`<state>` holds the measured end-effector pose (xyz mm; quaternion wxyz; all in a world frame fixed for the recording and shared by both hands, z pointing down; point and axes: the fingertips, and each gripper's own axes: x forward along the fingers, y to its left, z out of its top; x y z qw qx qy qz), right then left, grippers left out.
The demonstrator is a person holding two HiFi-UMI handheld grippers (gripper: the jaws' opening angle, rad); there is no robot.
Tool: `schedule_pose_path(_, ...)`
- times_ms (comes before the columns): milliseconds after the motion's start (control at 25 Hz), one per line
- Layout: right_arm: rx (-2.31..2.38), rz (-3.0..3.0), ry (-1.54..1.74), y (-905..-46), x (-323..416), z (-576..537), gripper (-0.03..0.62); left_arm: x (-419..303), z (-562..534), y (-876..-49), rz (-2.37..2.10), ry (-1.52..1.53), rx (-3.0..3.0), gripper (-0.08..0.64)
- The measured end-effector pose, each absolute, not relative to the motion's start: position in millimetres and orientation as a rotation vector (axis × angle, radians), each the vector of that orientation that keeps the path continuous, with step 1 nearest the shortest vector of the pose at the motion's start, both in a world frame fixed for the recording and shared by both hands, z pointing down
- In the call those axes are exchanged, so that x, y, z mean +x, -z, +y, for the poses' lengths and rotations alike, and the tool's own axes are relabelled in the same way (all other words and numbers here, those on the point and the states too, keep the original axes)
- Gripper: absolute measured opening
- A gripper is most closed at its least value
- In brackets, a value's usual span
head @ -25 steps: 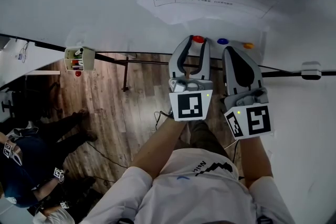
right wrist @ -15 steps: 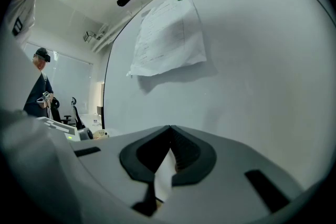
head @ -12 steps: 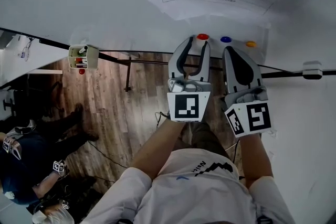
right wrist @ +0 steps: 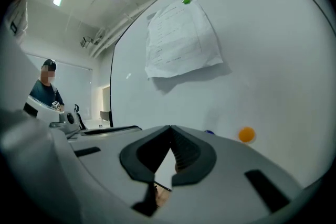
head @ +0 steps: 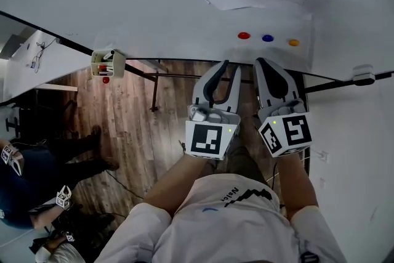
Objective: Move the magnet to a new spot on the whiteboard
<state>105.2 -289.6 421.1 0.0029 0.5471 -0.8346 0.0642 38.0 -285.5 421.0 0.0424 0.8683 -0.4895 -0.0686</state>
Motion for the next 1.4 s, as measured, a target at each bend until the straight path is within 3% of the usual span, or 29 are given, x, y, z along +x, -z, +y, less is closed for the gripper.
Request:
schedule_pose_path(920,1.767,-2.665,-0.237,-386.5,52.0,-171.3,0.012,-17.5,-159.9,-385.5,-1.289,0.117,2.654,0.015)
schedule_pose_path(1400,1.760,-2.667,-0.243,-378.9,35.5,-135.3,0.012,-28.7,-135.9,-364.2,-1.249,0.175,2.678,0.012)
